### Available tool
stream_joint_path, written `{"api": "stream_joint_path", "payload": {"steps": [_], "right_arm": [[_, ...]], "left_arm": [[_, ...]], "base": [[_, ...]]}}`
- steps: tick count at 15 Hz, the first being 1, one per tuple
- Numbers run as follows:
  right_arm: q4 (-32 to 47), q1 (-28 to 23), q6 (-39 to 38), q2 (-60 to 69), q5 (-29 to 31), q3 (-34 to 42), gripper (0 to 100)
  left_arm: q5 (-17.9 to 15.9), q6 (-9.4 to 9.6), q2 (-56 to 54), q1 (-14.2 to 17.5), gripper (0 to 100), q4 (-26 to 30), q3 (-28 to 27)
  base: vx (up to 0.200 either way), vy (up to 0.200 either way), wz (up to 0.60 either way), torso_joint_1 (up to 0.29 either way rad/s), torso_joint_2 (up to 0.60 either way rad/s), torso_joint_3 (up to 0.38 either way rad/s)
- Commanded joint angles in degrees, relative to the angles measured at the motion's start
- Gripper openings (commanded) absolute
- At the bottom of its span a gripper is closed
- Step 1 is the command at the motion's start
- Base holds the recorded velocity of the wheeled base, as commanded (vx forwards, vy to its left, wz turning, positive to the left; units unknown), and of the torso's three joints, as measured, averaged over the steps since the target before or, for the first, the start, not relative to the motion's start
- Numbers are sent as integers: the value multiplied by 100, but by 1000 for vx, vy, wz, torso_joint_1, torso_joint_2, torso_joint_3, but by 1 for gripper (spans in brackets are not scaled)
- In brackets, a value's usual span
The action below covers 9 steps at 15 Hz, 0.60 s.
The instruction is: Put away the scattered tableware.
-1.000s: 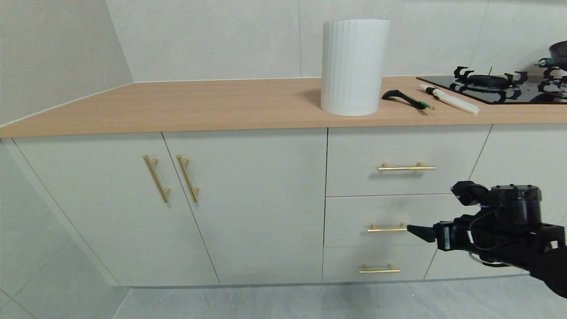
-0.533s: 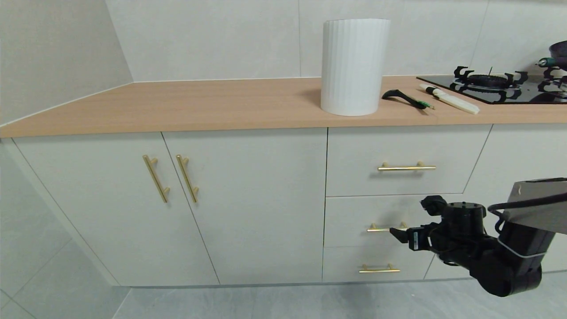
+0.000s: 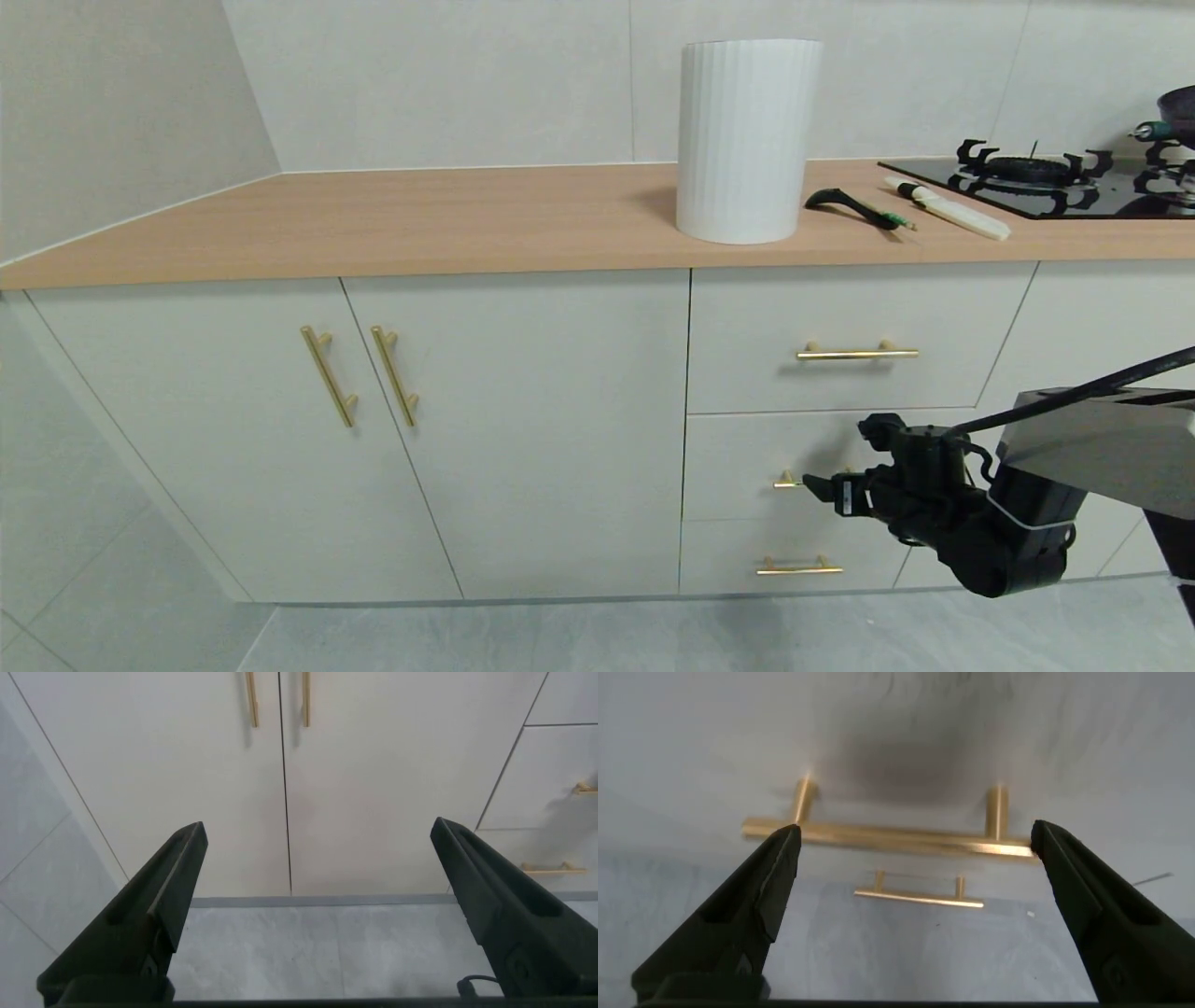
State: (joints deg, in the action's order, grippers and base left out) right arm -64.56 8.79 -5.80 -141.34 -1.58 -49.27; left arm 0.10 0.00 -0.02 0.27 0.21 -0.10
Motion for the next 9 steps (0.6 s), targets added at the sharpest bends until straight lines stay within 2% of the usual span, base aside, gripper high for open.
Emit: {"api": "stream_joint_path", "payload": {"steps": [1, 7, 9], "right_arm": [[154, -18, 9, -192, 53, -302, 100], [541, -35, 44, -131, 53, -47, 100], [550, -35, 352, -113, 53, 146, 100]], "left_arm": [[-1, 0, 2, 0, 100, 6, 1], [-1, 0, 2, 8, 100, -3, 1], [-1, 0, 2, 8, 100, -3, 1]], "base": [[0, 0, 0, 0, 0, 0], [0, 0, 0, 0, 0, 0], [0, 0, 0, 0, 0, 0]]}}
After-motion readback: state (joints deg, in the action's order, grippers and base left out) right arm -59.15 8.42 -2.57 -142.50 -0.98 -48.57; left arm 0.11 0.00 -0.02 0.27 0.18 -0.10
